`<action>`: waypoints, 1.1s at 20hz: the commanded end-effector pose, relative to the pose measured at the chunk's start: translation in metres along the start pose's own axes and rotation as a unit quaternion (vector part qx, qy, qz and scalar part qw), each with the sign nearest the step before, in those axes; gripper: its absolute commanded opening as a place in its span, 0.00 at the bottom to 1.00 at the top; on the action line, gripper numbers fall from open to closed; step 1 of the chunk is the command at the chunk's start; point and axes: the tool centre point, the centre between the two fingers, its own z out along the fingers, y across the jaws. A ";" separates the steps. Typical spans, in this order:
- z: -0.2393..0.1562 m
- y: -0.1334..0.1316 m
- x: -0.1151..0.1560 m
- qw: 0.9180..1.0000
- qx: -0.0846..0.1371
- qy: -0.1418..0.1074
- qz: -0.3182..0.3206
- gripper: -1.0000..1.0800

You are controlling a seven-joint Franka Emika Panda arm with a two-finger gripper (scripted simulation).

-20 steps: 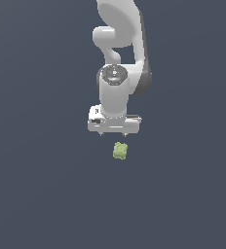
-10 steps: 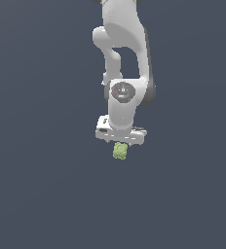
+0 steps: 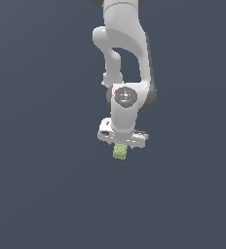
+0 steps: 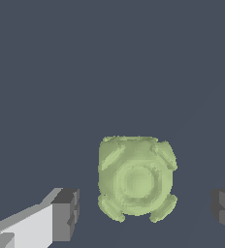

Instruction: Pick up the object and move it to a goal position.

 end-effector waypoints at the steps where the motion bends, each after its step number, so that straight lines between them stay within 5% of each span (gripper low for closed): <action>1: 0.003 0.000 0.000 1.000 0.000 0.000 0.000 0.96; 15: 0.050 0.000 0.000 1.000 0.000 0.001 0.002 0.96; 16: 0.050 0.000 0.000 1.000 0.000 0.001 0.002 0.00; 22: 0.050 0.000 0.000 1.000 0.000 0.001 0.002 0.00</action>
